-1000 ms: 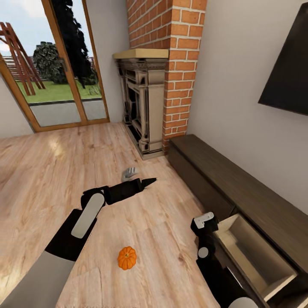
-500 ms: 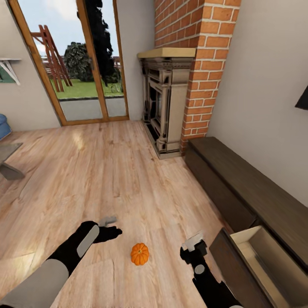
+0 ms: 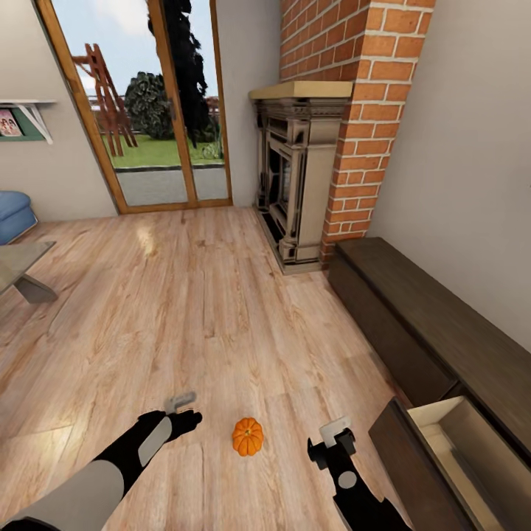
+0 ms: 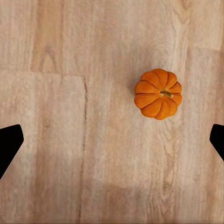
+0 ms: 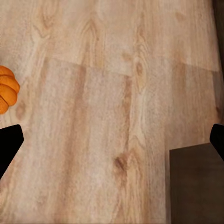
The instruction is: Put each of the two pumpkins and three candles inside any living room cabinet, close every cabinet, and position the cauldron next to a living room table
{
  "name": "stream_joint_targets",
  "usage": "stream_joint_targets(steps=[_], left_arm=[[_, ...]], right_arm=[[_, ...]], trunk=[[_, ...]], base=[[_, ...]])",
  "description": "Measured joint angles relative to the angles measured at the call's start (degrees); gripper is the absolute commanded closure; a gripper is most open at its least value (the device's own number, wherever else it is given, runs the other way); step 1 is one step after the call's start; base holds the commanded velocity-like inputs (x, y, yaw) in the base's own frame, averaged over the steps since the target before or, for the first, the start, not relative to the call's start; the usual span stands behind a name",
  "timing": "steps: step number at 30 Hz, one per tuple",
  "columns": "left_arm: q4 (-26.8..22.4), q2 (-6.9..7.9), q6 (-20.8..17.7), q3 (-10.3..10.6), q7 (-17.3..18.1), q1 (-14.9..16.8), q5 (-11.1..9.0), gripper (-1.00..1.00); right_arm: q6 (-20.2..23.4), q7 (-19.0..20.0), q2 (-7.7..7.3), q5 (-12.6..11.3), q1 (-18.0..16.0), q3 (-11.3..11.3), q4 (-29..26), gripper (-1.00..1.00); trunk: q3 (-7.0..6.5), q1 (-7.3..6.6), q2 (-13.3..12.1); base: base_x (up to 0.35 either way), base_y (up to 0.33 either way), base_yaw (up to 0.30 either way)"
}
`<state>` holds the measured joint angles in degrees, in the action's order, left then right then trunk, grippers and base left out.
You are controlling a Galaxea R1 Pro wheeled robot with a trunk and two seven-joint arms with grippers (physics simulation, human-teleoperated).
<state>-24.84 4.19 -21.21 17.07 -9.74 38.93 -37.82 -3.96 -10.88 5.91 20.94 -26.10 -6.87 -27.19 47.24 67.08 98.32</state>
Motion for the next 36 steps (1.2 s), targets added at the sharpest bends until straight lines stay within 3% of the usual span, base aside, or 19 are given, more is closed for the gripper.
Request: stream_joint_targets(steps=[6,12,16,19,23,27,36], left_arm=[[0.44,-0.12,2.36,-0.02,0.25,0.0,-0.14,-1.0],[0.52,-0.11,2.67,-0.02,0.4,0.0,-0.23,-1.0],[2.53,-0.19,2.83,-0.02,0.42,-0.05,-0.17,-1.0],[8.05,-0.87,5.86,-0.02,0.42,-0.03,-0.04,-1.0],[13.93,-1.81,13.6,-0.01,0.39,-0.03,-0.09,-1.0],[15.69,-3.23,14.79,-0.02,0.16,-0.04,-0.11,-1.0],[16.21,-3.58,15.14,-0.07,0.07,-0.04,-0.2,-1.0]], right_arm=[[-0.4,1.59,-0.1,-0.03,0.0,0.04,0.76,-1.0],[0.14,16.46,-0.11,-0.58,0.0,0.49,0.75,-1.0],[0.21,20.0,-0.11,-0.78,0.0,0.52,0.78,-1.0],[0.0,20.08,-0.16,-0.83,0.0,0.83,0.75,-1.0],[-0.22,20.03,0.05,-0.83,0.0,3.35,0.8,-1.0],[-0.31,20.02,-0.19,-0.83,0.0,4.2,1.79,-1.0],[-0.34,20.02,-0.23,-0.81,0.0,4.54,2.46,-1.0]], trunk=[[0.0,0.0,0.0],[0.0,0.0,0.0],[0.0,0.0,0.0],[0.0,0.0,0.0],[0.0,0.0,0.0],[0.0,0.0,0.0],[0.0,0.0,0.0]], base=[[0.0,0.0,0.0],[0.0,0.0,0.0],[0.0,0.0,0.0],[0.0,0.0,0.0],[0.0,0.0,0.0],[0.0,0.0,0.0],[0.0,0.0,0.0]])
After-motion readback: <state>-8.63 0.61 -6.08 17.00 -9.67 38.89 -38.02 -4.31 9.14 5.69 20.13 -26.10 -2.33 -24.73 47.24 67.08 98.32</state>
